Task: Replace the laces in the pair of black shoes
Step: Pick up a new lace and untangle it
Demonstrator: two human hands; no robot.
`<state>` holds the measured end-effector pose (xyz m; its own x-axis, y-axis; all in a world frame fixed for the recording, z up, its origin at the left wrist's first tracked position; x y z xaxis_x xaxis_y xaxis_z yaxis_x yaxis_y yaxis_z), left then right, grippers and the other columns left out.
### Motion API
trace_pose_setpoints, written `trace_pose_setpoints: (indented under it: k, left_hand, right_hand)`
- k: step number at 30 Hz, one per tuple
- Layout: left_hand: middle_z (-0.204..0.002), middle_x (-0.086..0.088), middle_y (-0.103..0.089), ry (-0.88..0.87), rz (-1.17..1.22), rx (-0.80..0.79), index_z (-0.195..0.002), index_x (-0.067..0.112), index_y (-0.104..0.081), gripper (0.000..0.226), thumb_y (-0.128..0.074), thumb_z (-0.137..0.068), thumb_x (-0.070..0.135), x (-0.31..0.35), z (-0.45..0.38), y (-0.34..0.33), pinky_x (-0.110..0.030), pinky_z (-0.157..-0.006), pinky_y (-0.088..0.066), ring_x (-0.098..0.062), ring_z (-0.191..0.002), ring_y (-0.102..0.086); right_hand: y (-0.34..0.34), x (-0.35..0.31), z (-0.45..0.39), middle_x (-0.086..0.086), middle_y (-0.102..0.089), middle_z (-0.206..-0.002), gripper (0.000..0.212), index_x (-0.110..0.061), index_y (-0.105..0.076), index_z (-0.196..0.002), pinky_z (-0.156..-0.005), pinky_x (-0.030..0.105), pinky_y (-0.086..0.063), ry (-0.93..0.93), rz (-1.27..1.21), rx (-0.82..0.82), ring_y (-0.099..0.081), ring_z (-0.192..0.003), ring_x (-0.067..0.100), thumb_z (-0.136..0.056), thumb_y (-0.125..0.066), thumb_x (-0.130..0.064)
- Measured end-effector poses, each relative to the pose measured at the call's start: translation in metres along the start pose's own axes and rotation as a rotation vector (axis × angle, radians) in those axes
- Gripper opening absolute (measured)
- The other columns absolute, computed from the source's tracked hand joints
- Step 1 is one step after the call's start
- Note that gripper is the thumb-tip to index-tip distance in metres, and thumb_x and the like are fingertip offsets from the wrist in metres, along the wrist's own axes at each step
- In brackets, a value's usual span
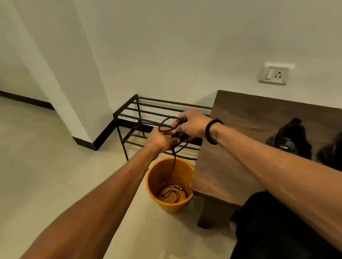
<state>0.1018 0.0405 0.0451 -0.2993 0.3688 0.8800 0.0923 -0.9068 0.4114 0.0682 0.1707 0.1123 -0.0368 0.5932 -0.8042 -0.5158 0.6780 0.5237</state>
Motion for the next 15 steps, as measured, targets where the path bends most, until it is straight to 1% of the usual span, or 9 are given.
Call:
trace_pose_setpoints:
  k: [2,4,5,7,8,10,11,13,15]
  left_hand:
    - [-0.098,-0.008,-0.078,0.006,-0.011,0.037,-0.092,0.023,-0.076,0.015,-0.083,-0.084,0.013,-0.014,-0.001,-0.002,-0.034,-0.081,-0.062,-0.020,-0.089,-0.074]
    - [-0.100,-0.013,-0.075,0.028,0.014,0.054,-0.103,0.011,-0.074,0.015,-0.073,-0.091,0.002,-0.028,-0.004,-0.004,-0.021,-0.066,-0.055,-0.012,-0.078,-0.072]
    - [-0.100,-0.012,-0.075,0.029,0.005,0.059,-0.107,0.009,-0.074,0.016,-0.070,-0.093,0.001,-0.033,-0.006,-0.005,-0.021,-0.065,-0.055,-0.012,-0.077,-0.073]
    - [-0.103,-0.007,-0.077,0.018,-0.077,0.055,-0.112,0.015,-0.074,0.019,-0.072,-0.093,0.010,-0.042,-0.011,-0.006,-0.031,-0.078,-0.059,-0.016,-0.092,-0.074]
    - [-0.106,-0.005,-0.077,0.022,-0.088,0.042,-0.117,0.017,-0.073,0.023,-0.073,-0.094,0.013,-0.045,-0.012,-0.006,-0.031,-0.081,-0.059,-0.016,-0.096,-0.073]
    - [-0.107,-0.002,-0.076,0.026,-0.077,0.030,-0.124,0.018,-0.070,0.028,-0.072,-0.096,0.016,-0.049,-0.014,-0.007,-0.030,-0.083,-0.059,-0.011,-0.097,-0.072]
    - [-0.107,-0.002,-0.076,0.018,-0.071,0.042,-0.124,0.018,-0.069,0.028,-0.071,-0.097,0.016,-0.047,-0.015,-0.006,-0.030,-0.083,-0.059,-0.010,-0.096,-0.072]
    - [-0.106,-0.004,-0.076,0.004,-0.061,0.059,-0.123,0.016,-0.069,0.025,-0.069,-0.098,0.013,-0.041,-0.014,-0.006,-0.029,-0.082,-0.059,-0.013,-0.095,-0.073]
    - [-0.104,-0.006,-0.076,-0.013,-0.046,0.063,-0.121,0.014,-0.069,0.024,-0.069,-0.097,0.012,-0.030,-0.012,-0.009,-0.030,-0.080,-0.059,-0.017,-0.093,-0.074]
  right_hand:
    - [-0.012,0.013,-0.014,0.012,-0.072,-0.106,0.014,-0.013,-0.071,-0.107,-0.076,0.032,-0.060,0.000,0.059,-0.024,-0.070,-0.089,0.021,-0.095,-0.070,-0.007]
    - [-0.022,0.025,-0.024,0.008,-0.069,-0.102,0.020,-0.015,-0.071,-0.112,-0.072,0.030,-0.055,0.000,0.153,-0.056,-0.063,-0.082,0.018,-0.094,-0.071,-0.006]
    - [-0.026,0.031,-0.028,0.005,-0.067,-0.102,0.030,-0.016,-0.070,-0.120,-0.068,0.029,-0.054,-0.006,0.193,-0.077,-0.061,-0.080,0.017,-0.094,-0.069,-0.003]
    - [-0.034,0.044,-0.036,0.004,-0.061,-0.113,0.052,-0.018,-0.059,-0.140,-0.069,0.030,-0.056,-0.039,0.219,-0.129,-0.063,-0.087,0.019,-0.094,-0.064,0.004]
    - [-0.036,0.049,-0.039,0.004,-0.059,-0.113,0.058,-0.019,-0.053,-0.146,-0.068,0.030,-0.057,-0.060,0.213,-0.149,-0.063,-0.088,0.020,-0.094,-0.060,0.007]
    - [-0.038,0.059,-0.044,0.000,-0.055,-0.097,0.059,-0.018,-0.051,-0.148,-0.060,0.028,-0.053,-0.083,0.199,-0.154,-0.058,-0.076,0.018,-0.095,-0.055,0.008]
    - [-0.036,0.062,-0.046,-0.001,-0.054,-0.091,0.056,-0.017,-0.053,-0.146,-0.059,0.028,-0.052,-0.088,0.188,-0.147,-0.056,-0.072,0.017,-0.096,-0.054,0.008]
    - [-0.031,0.067,-0.045,0.003,-0.059,-0.086,0.048,-0.015,-0.057,-0.140,-0.066,0.031,-0.056,-0.091,0.169,-0.133,-0.057,-0.072,0.017,-0.097,-0.055,0.006]
    - [-0.020,0.069,-0.038,0.005,-0.062,-0.086,0.040,-0.015,-0.060,-0.133,-0.068,0.031,-0.053,-0.091,0.145,-0.117,-0.056,-0.076,0.019,-0.098,-0.057,0.004]
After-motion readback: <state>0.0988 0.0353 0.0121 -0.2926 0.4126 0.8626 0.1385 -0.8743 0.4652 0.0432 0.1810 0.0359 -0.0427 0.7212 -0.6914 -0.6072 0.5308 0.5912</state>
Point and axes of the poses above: each hand's wrist, its own z-axis away from the middle knuckle, its own y-axis out of the back of the hand, x = y × z, the point moved 7 cm from there along -z, towards the middle knuckle
